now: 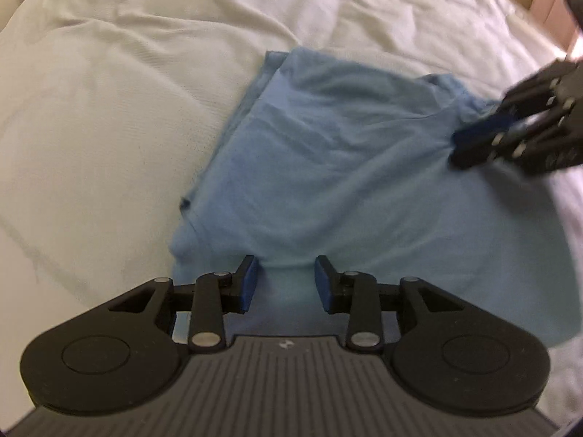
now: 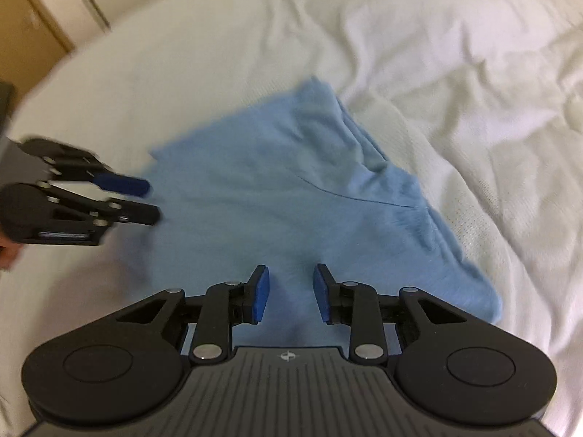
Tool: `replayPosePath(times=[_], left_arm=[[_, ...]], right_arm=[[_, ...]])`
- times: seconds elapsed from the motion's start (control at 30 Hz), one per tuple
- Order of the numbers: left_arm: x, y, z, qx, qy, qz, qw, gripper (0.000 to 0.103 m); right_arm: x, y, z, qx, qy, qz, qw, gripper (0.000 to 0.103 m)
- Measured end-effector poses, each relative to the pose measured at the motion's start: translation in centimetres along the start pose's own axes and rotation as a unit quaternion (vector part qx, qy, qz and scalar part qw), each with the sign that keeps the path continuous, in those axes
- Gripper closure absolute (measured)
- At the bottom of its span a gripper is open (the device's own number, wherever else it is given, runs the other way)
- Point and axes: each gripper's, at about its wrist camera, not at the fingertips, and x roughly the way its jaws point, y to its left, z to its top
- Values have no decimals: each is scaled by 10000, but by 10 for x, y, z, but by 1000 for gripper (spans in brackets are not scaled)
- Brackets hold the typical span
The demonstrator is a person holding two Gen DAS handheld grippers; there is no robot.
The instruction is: Fold clothes
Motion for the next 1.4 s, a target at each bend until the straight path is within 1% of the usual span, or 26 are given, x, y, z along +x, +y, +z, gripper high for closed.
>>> replayPosePath(times=[0.07, 0.13, 0.17, 0.23, 0.33, 0.4, 0.47, 0.5, 0.53, 0.57, 0.6, 0.63, 0.67, 0.73, 0.8, 0.87, 0.93, 0.97, 1.03, 1.1, 1.13, 1.17, 1.23, 1.27, 1.33, 1.4], left_arm=[[2, 5, 12, 17, -73, 54, 10000, 75], [3, 10, 25, 34, -146, 107, 9998, 77], [4, 12, 31, 45, -188, 125, 9997, 77], [1, 9, 52, 151, -406, -47, 9991, 76], [16, 9, 84, 259, -610, -288, 9974, 73], [30, 8, 104, 368, -691, -399, 9961, 73], [49, 8, 121, 487, -643, -587, 9950, 73], [56, 8, 125, 534, -548, -675, 9948, 73], [64, 9, 128, 580, -453, -763, 9944, 78], [70, 9, 132, 620, -364, -846, 9938, 95], [69, 11, 133, 577, -353, -871, 9939, 103], [68, 13, 134, 528, -350, -887, 9940, 103], [62, 16, 133, 411, -440, -790, 9951, 103], [58, 25, 129, 13, -474, -602, 9971, 103], [64, 32, 123, -356, -365, -524, 9973, 102], [71, 32, 118, -464, -354, -479, 9971, 101], [73, 30, 122, -538, -367, -458, 9968, 98], [69, 29, 124, -537, -410, -425, 9968, 97], [61, 26, 127, -507, -526, -272, 9970, 90], [48, 21, 126, -355, -725, -67, 9967, 90], [39, 16, 124, -262, -854, -23, 9960, 90], [33, 12, 123, -214, -908, -77, 9956, 90], [28, 1, 120, -89, -911, -354, 9952, 90], [30, -7, 118, 41, -862, -511, 9950, 89], [40, -21, 115, 294, -723, -691, 9945, 89], [57, -30, 112, 526, -581, -661, 9947, 89]], right_arm=[[5, -10, 3, -19, -63, -116, 9999, 80], [1, -21, 4, 144, -186, -189, 9995, 81], [-1, -26, 5, 226, -247, -225, 9992, 82], [-5, -37, 6, 388, -370, -297, 9981, 81], [-20, -44, 2, 635, -504, -249, 9964, 76], [-26, -45, 1, 720, -516, -205, 9959, 70], [-28, -46, -2, 765, -495, -173, 9957, 67], [-27, -47, -5, 786, -471, -165, 9957, 67], [-26, -49, -7, 811, -444, -154, 9956, 67], [-25, -51, -9, 858, -418, -145, 9953, 67], [-25, -53, -11, 915, -393, -138, 9949, 67], [-24, -56, -13, 965, -382, -129, 9945, 67], [-24, -59, -14, 1012, -376, -118, 9941, 67], [-25, -62, -14, 1063, -412, -90, 9934, 67], [-25, -65, -12, 1077, -437, -65, 9932, 67], [-24, -69, -11, 1090, -462, -41, 9930, 67], [-18, -73, -9, 1106, -393, -20, 9931, 67], [-16, -75, -8, 1107, -378, -26, 9931, 67], [-19, -76, -4, 1077, -432, -96, 9932, 67], [-27, -72, -1, 956, -636, -158, 9933, 67], [-29, -70, 0, 902, -715, -96, 9933, 67], [-31, -68, 2, 854, -781, -16, 9933, 67], [-26, -66, 6, 783, -803, 200, 9935, 67], [-21, -65, 9, 756, -777, 296, 9937, 67], [-8, -66, 12, 719, -725, 396, 9940, 68], [1, -72, 13, 762, -772, 312, 9936, 71]])
